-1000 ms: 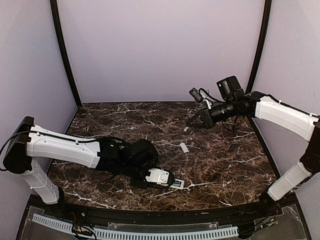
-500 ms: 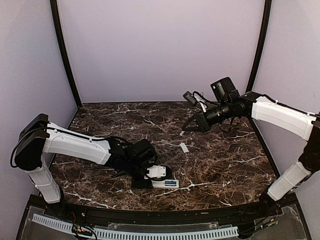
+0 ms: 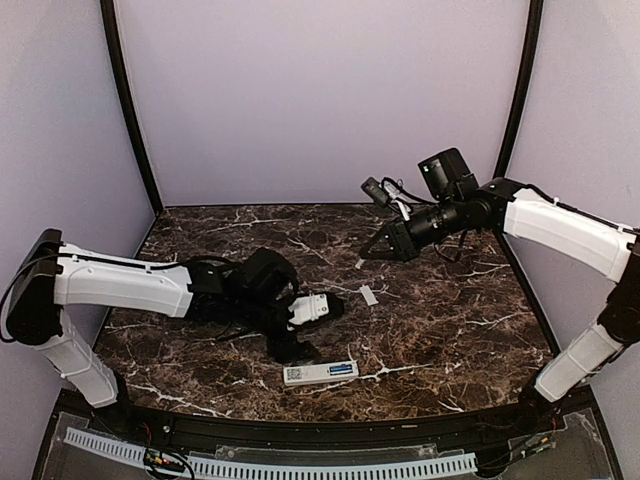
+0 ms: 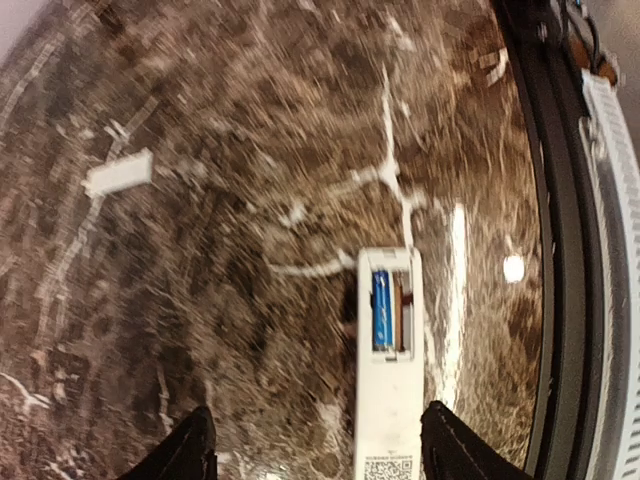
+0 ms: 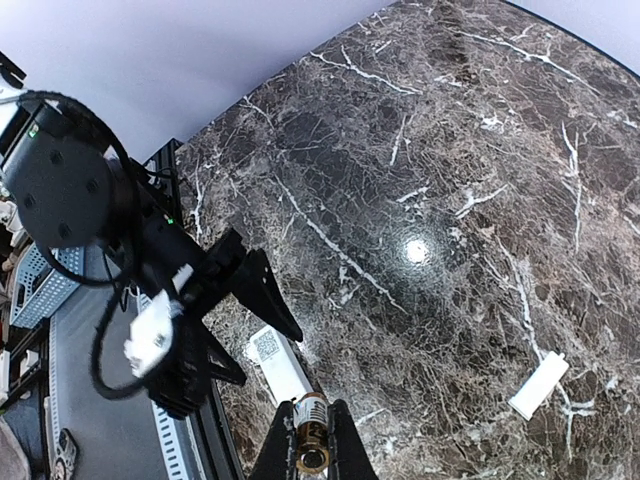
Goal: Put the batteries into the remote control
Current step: Adjust the remote control without the battery cover at the center of the board, then pass from the right arm to the left
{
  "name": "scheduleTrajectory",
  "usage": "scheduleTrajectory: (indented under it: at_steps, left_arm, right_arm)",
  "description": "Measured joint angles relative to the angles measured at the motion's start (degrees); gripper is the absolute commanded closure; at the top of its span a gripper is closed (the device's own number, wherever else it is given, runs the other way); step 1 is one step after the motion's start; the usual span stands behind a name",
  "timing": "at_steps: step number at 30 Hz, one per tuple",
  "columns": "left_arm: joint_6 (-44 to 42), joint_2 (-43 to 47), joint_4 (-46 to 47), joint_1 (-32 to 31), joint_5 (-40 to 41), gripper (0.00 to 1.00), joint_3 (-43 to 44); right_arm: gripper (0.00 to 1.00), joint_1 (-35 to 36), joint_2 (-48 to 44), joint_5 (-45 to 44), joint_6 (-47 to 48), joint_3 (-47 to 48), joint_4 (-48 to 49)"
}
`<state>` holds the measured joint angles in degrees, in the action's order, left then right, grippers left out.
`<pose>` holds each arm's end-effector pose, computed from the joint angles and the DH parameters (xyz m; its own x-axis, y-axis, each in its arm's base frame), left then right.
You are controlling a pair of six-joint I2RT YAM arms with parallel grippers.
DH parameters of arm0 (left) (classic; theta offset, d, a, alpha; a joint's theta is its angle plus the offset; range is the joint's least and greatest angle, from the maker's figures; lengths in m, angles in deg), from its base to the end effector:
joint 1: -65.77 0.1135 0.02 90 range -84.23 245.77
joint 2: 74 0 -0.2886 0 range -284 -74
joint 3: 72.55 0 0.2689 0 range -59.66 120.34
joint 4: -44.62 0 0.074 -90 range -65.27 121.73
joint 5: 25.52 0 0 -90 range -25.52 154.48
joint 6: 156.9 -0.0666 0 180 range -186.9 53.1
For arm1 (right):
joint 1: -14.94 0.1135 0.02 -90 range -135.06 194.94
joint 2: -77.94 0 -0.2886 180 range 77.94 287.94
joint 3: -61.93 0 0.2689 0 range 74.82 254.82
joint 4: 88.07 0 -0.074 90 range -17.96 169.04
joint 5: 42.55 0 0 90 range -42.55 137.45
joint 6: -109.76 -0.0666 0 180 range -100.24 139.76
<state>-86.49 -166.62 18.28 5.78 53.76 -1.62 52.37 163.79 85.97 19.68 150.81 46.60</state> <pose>0.1775 -0.3320 0.1987 -0.0442 0.7352 -0.6764 0.9849 0.1456 0.0939 0.2614 0.2523 0.3307 -0.5356 -0.4086 -0.7390 -0.8406 0.3419 0.4202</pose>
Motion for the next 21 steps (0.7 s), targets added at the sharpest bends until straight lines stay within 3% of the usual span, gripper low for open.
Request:
scheduleTrajectory:
  at_steps: [8, 21]
  left_arm:
    - [15.0, 13.1, 20.2, 4.5, -4.5, 0.35, 0.3]
    - [23.5, 10.5, 23.4, 4.5, -8.1, 0.71, 4.9]
  right_arm:
    - [1.0, 3.3, -0.7, 1.3, 1.1, 4.1, -0.2]
    - [1.0, 7.3, -2.6, 2.1, 2.9, 7.6, 0.2]
